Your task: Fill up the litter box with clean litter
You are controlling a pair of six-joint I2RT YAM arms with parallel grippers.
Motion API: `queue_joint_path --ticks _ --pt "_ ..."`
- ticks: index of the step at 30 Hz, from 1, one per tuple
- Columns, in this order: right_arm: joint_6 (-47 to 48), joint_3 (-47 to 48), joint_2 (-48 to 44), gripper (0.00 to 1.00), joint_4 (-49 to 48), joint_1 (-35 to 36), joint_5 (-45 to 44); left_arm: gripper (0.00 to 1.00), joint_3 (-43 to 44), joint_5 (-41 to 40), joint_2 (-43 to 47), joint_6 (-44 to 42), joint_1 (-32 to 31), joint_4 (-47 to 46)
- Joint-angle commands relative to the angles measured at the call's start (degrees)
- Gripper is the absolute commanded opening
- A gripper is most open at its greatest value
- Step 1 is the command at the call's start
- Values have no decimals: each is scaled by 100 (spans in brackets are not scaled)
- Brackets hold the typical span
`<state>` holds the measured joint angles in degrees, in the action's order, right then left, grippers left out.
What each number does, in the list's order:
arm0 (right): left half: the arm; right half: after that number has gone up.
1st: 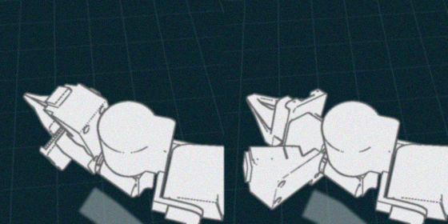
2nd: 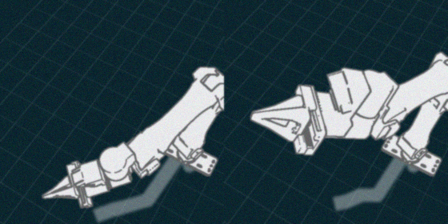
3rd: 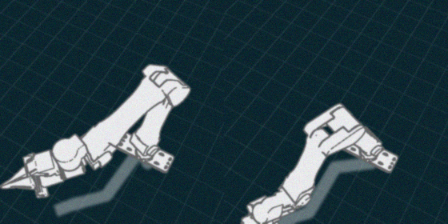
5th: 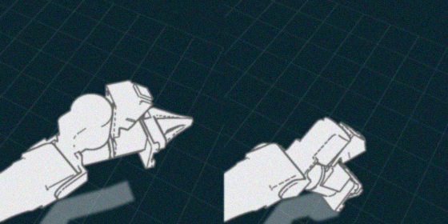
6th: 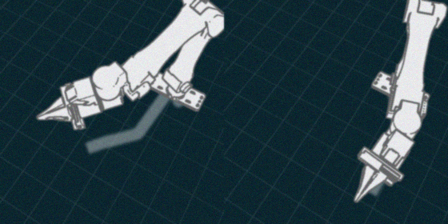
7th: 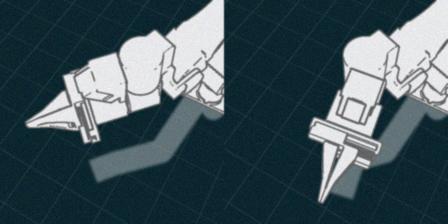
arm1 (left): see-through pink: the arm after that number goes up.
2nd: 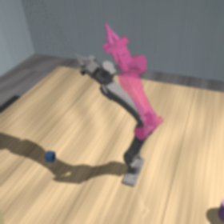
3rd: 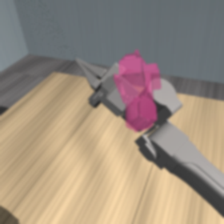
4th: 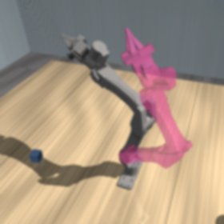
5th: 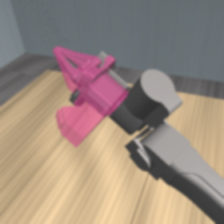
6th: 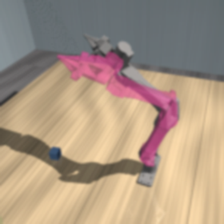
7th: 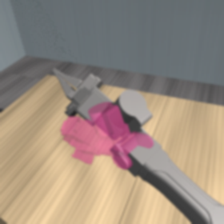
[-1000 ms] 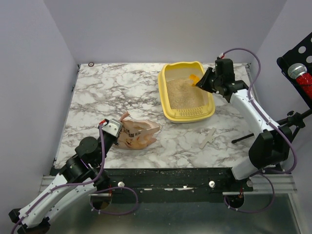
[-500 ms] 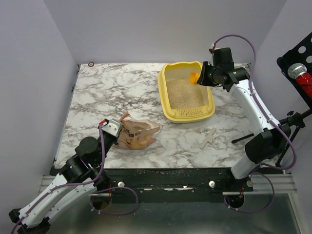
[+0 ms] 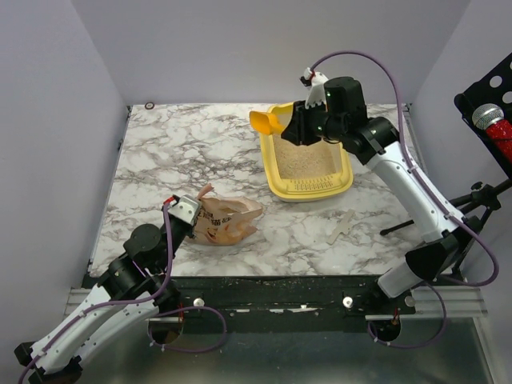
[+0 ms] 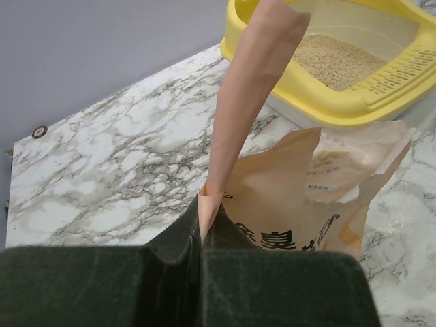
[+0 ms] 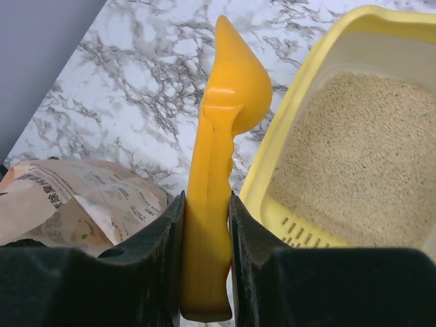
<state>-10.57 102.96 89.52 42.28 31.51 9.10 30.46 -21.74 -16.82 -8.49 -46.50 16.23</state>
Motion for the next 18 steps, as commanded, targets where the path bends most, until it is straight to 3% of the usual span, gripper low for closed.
queue_joint_path --ticks 1,12,18 --pt "-6 -372 408 0 -957 162 680 0 189 126 126 32 36 -700" --pt "-147 -443 1954 0 -2373 444 1278 0 215 504 144 172 36 -700" --pt "-270 -373 2702 0 -2549 453 954 0 197 486 135 137 27 -691"
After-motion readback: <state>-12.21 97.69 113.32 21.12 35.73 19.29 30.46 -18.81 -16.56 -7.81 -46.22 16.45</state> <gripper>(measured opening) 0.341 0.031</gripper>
